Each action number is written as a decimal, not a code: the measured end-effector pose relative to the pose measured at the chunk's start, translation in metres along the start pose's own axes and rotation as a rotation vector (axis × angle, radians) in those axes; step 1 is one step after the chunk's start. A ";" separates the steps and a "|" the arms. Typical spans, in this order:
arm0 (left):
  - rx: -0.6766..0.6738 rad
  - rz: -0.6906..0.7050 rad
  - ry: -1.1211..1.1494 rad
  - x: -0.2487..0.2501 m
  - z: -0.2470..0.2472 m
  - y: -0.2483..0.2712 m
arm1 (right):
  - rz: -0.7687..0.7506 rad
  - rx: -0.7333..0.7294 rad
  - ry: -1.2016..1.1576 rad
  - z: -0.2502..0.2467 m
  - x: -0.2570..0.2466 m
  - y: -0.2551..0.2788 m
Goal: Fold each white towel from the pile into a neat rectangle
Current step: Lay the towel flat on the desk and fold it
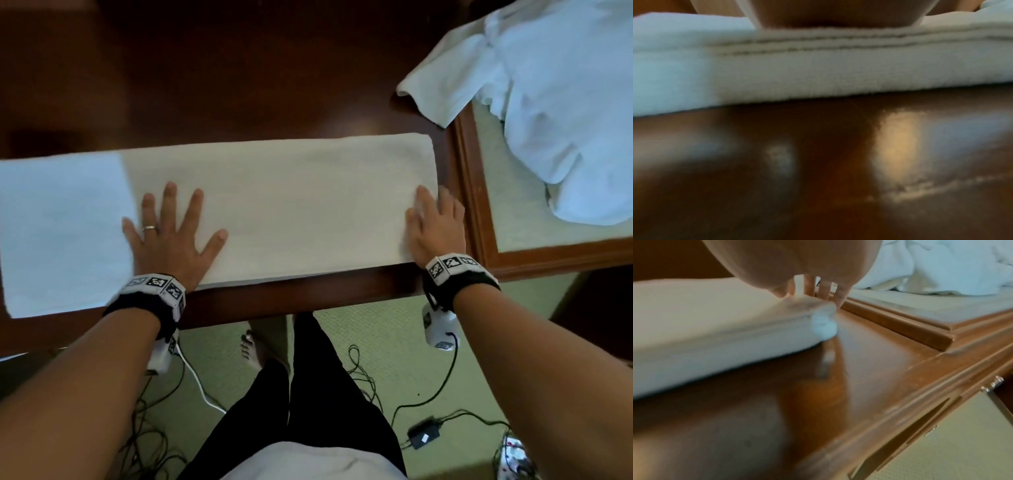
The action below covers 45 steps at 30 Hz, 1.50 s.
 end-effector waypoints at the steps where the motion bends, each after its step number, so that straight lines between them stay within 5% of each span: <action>1: -0.007 -0.006 0.005 -0.001 -0.001 0.000 | 0.033 0.036 -0.093 -0.007 0.003 -0.003; 7: -0.083 -0.068 0.020 -0.004 -0.012 0.001 | 0.462 -0.181 -0.314 -0.015 0.012 -0.015; 15: -0.118 -0.126 0.058 0.005 -0.032 -0.005 | 0.499 -0.480 -0.455 -0.002 -0.001 -0.035; 19: -0.042 -0.103 0.098 0.008 -0.048 -0.011 | 0.246 -0.341 -0.395 -0.067 -0.036 -0.085; 24: -0.067 0.074 0.053 0.012 -0.053 -0.008 | -0.004 0.123 -0.074 -0.184 -0.087 -0.152; 30: -0.046 0.319 0.021 0.028 -0.055 -0.003 | -0.225 0.384 0.028 -0.247 -0.130 -0.159; 35: -0.026 0.380 0.028 0.031 -0.079 -0.017 | -0.416 0.347 0.075 -0.214 -0.166 -0.097; 41: 0.115 0.341 0.179 0.003 -0.118 -0.031 | -0.647 0.245 0.087 -0.090 -0.202 0.040; 45: 0.200 0.582 0.080 0.012 -0.122 -0.019 | -0.558 0.018 0.186 0.010 -0.205 0.108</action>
Point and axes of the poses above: each hand's wrist, its own y-axis away from the middle knuckle, its own z-axis out of the palm, x = y × z, the point moved 6 cm from there along -y, towards the middle knuckle, and after that the axes turned 8 degrees about z, right-handed, at the moved point
